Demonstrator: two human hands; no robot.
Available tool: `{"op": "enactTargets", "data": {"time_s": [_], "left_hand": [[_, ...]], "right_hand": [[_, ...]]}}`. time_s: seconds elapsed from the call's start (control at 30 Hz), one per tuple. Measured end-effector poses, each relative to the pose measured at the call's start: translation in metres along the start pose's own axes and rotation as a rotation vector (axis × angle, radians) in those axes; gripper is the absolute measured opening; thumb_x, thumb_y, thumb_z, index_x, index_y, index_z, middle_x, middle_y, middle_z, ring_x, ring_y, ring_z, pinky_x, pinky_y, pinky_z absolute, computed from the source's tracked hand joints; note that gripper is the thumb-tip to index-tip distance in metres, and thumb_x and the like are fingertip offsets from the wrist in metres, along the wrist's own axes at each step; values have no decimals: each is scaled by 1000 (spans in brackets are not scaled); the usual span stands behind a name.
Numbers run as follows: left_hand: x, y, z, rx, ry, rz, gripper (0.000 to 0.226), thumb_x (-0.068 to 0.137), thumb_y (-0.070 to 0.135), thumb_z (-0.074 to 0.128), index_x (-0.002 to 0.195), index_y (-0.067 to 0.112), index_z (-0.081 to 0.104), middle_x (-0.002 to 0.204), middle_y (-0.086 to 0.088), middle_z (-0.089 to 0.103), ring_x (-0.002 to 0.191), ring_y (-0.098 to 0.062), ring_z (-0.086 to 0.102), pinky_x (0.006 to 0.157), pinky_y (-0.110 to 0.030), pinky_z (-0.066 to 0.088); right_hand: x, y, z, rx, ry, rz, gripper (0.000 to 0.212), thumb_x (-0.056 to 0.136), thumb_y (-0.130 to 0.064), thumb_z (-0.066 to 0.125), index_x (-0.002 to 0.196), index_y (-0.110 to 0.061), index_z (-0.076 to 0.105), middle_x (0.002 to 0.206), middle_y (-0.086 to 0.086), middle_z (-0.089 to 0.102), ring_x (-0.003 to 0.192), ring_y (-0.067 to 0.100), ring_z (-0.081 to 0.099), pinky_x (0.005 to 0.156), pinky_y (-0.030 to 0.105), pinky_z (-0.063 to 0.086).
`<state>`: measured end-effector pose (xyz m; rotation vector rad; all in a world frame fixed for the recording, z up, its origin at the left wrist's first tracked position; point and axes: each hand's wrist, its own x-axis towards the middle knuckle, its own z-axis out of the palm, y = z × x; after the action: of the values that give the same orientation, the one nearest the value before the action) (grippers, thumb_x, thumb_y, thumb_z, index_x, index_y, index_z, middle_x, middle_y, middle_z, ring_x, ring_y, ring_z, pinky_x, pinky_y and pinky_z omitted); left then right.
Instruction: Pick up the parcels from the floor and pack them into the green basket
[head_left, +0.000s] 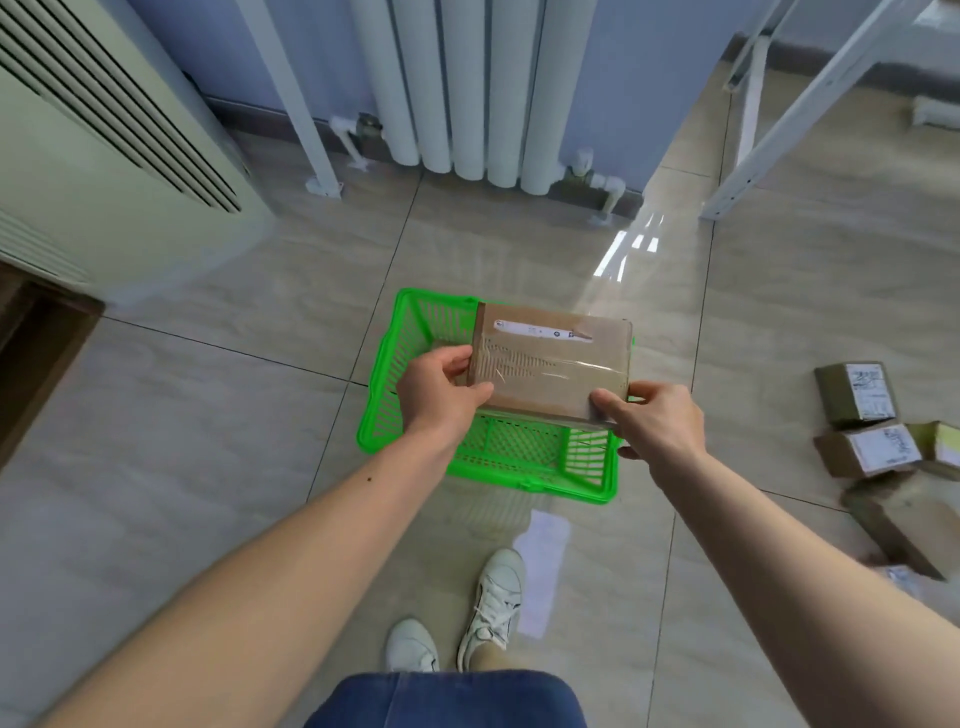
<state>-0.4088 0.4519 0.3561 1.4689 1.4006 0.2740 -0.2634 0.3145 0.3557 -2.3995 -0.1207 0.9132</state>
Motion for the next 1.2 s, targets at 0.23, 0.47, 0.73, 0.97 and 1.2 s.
{"op": "enactTargets", "data": {"time_s": [0.23,0.47,0.73,0.97,1.2], "left_hand": [[74,-77,58,7,-41,-20,60,65,-6,83,121,4,64,111,-9,70,87,-13,64,79,-21,51],[142,-162,114,153,-70,-99,43,68,13,86,108,8,71,103,-6,72,84,-14,62,79,-21,46],[192,-219,158,279,-119,-35,36,73,13,83,107,6,72,107,-7,72,88,-17,60,84,-23,45],[215,-227,186,397,-181,14,20,88,17,68,105,9,70,115,-4,59,94,-18,54,91,-24,44],[224,-234,203,565,-256,70,39,97,15,54,135,7,48,139,-11,35,126,-27,43,112,-33,32]], "right_hand": [[82,53,74,52,27,18,14,79,-30,76,77,-17,71,77,9,77,62,24,75,63,44,64],[158,111,145,73,68,110,24,75,-29,75,60,-11,69,59,7,74,55,24,74,73,44,63],[222,145,200,101,142,131,23,79,-27,75,62,-11,69,66,13,75,62,28,75,79,42,62],[262,155,220,193,159,241,26,83,-21,75,63,-12,60,81,15,73,71,32,75,70,42,64],[283,163,247,209,190,265,23,81,-29,75,74,-10,66,93,18,74,87,35,73,84,45,60]]}}
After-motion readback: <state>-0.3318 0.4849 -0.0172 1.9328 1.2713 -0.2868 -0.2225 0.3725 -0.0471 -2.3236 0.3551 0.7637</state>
